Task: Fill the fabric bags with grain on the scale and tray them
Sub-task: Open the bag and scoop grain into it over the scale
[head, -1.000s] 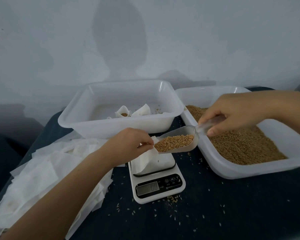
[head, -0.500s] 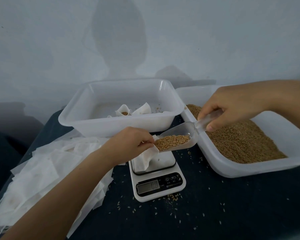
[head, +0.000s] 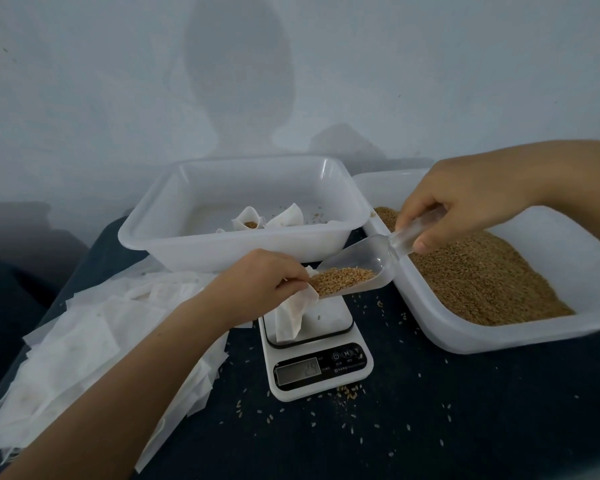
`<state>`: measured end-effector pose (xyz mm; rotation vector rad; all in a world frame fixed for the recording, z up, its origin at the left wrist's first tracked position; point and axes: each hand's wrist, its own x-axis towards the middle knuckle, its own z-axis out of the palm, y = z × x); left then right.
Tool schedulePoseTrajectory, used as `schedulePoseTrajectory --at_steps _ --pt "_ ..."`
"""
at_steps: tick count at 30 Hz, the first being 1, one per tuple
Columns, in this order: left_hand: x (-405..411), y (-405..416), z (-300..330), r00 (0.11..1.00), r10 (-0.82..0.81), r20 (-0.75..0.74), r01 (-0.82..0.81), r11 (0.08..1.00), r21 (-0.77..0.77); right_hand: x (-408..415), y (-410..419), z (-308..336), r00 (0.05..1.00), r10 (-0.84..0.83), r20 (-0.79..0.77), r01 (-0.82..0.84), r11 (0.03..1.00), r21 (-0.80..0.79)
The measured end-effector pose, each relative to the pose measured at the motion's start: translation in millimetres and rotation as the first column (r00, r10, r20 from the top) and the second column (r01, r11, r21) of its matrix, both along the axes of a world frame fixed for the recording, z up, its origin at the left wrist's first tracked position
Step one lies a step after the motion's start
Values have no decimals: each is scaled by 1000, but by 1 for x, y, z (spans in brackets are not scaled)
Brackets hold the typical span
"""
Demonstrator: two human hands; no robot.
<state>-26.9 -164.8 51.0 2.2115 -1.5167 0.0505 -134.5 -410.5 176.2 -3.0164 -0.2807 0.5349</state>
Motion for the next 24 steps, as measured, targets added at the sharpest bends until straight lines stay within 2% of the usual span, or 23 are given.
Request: schedulePoseTrajectory --at_steps 24 --pt "-1 4 4 1000 0 10 0 998 -60 5 7 15 1000 -4 23 6 998 -65"
